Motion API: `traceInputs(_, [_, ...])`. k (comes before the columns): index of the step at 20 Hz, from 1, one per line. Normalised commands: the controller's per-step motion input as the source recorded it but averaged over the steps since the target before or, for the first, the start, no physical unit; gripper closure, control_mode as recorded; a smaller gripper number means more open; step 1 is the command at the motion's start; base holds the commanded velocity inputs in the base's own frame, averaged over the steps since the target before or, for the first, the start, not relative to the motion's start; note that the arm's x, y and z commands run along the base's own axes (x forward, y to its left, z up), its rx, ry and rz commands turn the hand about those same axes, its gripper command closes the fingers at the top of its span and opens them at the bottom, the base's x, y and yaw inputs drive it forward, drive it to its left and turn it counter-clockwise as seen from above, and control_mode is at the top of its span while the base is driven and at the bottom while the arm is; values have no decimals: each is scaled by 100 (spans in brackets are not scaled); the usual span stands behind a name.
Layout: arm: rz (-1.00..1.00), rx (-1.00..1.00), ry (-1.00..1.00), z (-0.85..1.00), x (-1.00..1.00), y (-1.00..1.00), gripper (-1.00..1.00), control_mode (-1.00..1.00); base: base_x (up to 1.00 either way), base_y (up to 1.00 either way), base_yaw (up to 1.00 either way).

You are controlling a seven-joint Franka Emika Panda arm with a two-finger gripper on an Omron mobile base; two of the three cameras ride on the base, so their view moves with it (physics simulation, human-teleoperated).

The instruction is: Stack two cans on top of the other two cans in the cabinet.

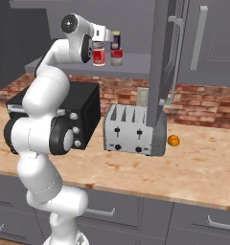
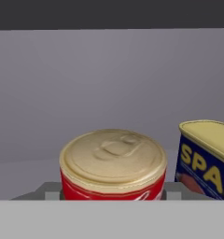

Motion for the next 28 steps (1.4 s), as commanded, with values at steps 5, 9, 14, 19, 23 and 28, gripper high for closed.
traceInputs(5, [0, 0, 0, 0, 0, 0, -100, -100, 0, 0, 0])
traceInputs(9, [0, 0, 0, 0, 0, 0, -100, -100, 0, 0, 0])
traceInputs(14, [0, 0, 0, 0, 0, 0, -100, -100, 0, 0, 0])
traceInputs(19, [0, 0, 0, 0, -9, -5, -100, -100, 0, 0, 0])
traceInputs(23, [0, 0, 0, 0, -27, -3, -100, -100, 0, 0, 0])
traceInputs(28, [0, 0, 0, 0, -45, 0, -100, -100, 0, 0, 0])
